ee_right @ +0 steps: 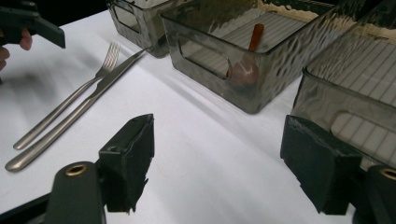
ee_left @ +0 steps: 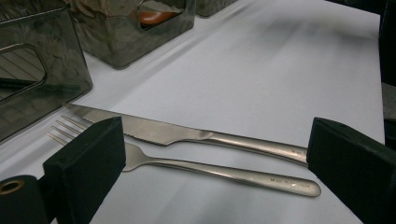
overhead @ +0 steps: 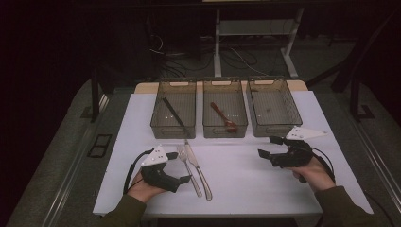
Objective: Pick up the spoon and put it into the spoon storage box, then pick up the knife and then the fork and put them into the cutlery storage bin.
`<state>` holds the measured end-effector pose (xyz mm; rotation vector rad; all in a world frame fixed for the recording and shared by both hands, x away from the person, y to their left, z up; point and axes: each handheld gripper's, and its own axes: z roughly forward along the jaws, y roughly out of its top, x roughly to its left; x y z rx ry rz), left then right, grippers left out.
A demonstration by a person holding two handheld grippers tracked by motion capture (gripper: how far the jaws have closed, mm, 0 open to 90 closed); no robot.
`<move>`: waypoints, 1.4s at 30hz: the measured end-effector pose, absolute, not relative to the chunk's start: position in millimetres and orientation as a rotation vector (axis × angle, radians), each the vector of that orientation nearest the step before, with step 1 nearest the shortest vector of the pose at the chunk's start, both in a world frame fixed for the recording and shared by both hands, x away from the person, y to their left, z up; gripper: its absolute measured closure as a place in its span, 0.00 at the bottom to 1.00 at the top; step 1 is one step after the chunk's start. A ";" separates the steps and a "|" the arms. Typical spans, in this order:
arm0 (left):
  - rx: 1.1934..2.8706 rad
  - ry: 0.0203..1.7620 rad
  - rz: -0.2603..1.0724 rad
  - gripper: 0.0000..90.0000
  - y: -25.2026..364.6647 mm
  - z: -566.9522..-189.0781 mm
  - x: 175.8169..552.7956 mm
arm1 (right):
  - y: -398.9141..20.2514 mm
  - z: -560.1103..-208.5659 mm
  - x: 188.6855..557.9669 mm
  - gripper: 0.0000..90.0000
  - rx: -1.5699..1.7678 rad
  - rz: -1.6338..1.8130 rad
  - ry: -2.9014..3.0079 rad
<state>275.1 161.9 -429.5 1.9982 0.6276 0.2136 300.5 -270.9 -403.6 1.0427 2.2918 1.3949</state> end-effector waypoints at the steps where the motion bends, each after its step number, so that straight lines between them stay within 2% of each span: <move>1: 1.996 0.630 0.214 0.04 162.1 -429.5 275.0 | -272.2 -404.8 298.7 0.27 1.040 1.396 2.286; 16: 1.998 0.632 0.221 0.05 162.8 -427.6 274.1 | -293.7 -426.3 272.1 0.25 1.071 1.428 2.236; 26: 1.991 0.645 0.233 0.09 165.5 -424.1 272.0 | -297.8 -439.0 256.7 0.25 1.038 1.406 2.268; 30: 2.009 0.648 0.229 0.20 166.5 -421.7 271.3 | -300.6 -439.4 255.2 0.25 1.042 1.400 2.265; 42: 2.073 0.620 0.122 0.91 162.0 -418.5 270.5 | -299.4 -438.2 255.4 0.25 1.029 1.415 2.262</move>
